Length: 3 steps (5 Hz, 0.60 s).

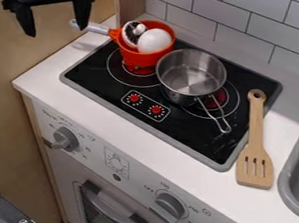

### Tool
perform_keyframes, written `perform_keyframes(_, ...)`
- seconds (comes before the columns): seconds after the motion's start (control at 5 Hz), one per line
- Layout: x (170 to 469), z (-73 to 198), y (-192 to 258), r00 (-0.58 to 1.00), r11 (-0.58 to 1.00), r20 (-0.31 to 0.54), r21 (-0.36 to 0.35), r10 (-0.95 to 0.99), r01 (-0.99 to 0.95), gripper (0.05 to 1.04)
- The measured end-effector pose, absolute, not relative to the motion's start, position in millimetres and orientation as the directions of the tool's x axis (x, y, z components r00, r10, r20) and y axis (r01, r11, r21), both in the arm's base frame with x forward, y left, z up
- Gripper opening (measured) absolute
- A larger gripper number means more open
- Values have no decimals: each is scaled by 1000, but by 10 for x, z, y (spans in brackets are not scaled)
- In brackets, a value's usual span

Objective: Put the orange pot to the silver pan

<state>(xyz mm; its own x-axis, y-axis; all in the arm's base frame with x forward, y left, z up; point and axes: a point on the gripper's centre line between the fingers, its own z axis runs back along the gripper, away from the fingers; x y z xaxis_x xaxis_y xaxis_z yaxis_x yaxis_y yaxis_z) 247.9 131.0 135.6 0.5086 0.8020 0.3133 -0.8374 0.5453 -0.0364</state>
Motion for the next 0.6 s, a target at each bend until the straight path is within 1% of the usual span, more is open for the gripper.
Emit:
perform_keyframes(0.2, 2545, 1340, 1315, 346, 385, 391, -23, 853, -922, 1000)
perform_keyframes(0.4, 2612, 1247, 1306, 250, 286, 420, -24, 872, -958, 1000)
perform_keyframes(0.6, 2717, 1246, 1326, 184, 238, 384, -98, 905, -966, 1000)
